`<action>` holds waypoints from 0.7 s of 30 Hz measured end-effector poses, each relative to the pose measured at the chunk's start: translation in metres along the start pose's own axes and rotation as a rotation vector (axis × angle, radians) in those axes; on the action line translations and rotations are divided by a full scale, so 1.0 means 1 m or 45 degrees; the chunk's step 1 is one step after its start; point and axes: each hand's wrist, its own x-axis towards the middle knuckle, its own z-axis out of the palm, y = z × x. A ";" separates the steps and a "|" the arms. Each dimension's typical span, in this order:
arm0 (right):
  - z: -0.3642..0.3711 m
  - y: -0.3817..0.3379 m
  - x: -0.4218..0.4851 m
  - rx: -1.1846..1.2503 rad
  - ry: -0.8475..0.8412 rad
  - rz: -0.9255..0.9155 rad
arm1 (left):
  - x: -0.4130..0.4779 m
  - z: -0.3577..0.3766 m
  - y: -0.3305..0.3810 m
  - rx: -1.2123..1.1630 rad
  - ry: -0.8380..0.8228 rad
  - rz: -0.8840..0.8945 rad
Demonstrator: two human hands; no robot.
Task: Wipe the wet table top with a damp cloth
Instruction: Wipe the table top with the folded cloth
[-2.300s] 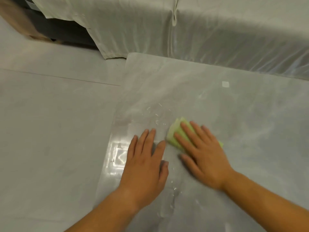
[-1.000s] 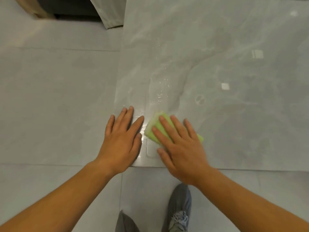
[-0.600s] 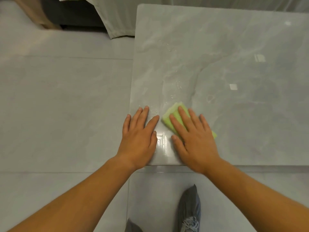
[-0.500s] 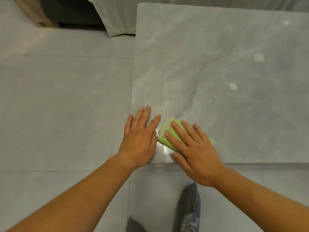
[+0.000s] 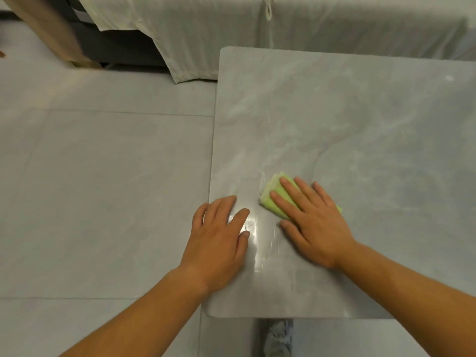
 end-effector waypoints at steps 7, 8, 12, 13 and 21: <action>-0.028 0.058 0.127 0.084 0.125 0.365 | 0.106 -0.013 -0.011 0.085 0.012 -0.080; -0.029 0.059 0.121 0.077 0.103 0.282 | 0.124 -0.018 -0.012 0.097 0.019 -0.103; -0.032 0.078 0.095 0.024 -0.021 -0.040 | 0.195 -0.034 -0.013 0.105 0.057 -0.182; -0.035 0.089 0.106 0.029 -0.018 -0.037 | 0.209 -0.036 -0.013 0.111 0.046 -0.201; -0.055 0.098 0.232 0.099 0.133 0.115 | 0.232 -0.039 -0.019 0.015 0.006 -0.247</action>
